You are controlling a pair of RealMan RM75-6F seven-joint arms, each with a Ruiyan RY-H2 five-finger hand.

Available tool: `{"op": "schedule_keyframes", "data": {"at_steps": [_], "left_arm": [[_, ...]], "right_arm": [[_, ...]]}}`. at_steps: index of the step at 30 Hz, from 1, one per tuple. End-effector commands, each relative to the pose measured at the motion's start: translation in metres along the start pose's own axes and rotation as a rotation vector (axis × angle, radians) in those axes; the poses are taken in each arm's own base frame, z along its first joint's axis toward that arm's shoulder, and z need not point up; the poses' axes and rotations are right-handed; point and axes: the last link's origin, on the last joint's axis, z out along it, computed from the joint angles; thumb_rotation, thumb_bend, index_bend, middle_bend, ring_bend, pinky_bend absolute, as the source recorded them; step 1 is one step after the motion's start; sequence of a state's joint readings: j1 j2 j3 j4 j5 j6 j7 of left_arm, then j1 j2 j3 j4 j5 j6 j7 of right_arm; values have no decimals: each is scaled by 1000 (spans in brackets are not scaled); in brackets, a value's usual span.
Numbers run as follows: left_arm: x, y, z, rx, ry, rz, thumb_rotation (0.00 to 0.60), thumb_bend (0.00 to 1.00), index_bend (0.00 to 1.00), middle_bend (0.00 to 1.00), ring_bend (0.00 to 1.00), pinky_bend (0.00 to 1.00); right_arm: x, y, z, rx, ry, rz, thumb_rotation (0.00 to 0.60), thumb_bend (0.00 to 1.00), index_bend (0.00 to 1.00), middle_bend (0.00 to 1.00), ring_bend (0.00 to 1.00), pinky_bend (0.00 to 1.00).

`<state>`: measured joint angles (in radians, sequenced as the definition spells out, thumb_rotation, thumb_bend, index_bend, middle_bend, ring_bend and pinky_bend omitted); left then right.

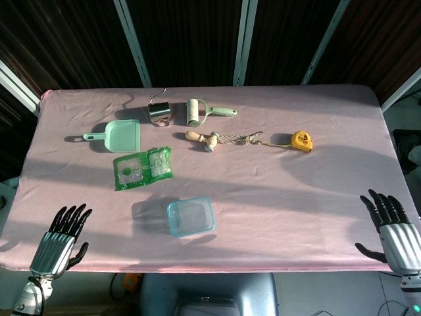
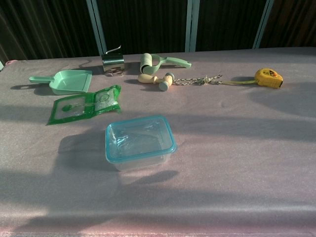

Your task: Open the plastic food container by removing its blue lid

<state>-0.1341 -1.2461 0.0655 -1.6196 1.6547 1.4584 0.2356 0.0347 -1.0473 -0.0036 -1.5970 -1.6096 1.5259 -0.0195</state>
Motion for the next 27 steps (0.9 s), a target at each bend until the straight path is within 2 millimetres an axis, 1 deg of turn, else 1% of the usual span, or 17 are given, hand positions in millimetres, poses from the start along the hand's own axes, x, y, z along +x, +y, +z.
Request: {"op": "schedule_keyframes", "data": {"at_steps": [1, 6, 8, 9, 10, 17, 21, 23, 27], "left_arm": [[-4, 9, -2, -60, -33, -33, 600, 370, 0, 0, 0, 0], [-8, 19, -1, -134, -67, -88, 600, 355, 0, 0, 0, 0], [-14, 38, 3, -231, -109, -211, 600, 340, 0, 0, 0, 0], [-21, 60, 11, -346, -128, -222, 600, 334, 0, 0, 0, 0], [-25, 73, 18, -385, -121, -216, 600, 328, 0, 0, 0, 0], [-43, 126, 55, -464, -148, -322, 600, 300, 0, 0, 0, 0], [-48, 147, 73, -464, -134, -353, 600, 293, 0, 0, 0, 0], [-50, 158, 85, -457, -116, -346, 600, 292, 0, 0, 0, 0], [-54, 172, 105, -428, -76, -306, 600, 290, 0, 0, 0, 0]], "right_arm": [[-1, -2, 1, 8, -5, 2, 600, 24, 0, 0, 0, 0], [-2, -3, 1, 14, -15, -1, 600, 24, 0, 0, 0, 0], [-3, -5, 0, 28, -27, 5, 600, 24, 0, 0, 0, 0], [-5, -7, 1, 39, -43, 5, 600, 24, 0, 0, 0, 0], [-6, -7, 2, 45, -50, 6, 600, 24, 0, 0, 0, 0], [-8, -15, 3, 88, -81, 19, 600, 24, 0, 0, 0, 0], [-8, -16, 4, 98, -92, 24, 600, 24, 0, 0, 0, 0], [-8, -16, 4, 101, -94, 26, 600, 24, 0, 0, 0, 0], [-7, -15, 4, 102, -94, 31, 600, 24, 0, 0, 0, 0]]}}
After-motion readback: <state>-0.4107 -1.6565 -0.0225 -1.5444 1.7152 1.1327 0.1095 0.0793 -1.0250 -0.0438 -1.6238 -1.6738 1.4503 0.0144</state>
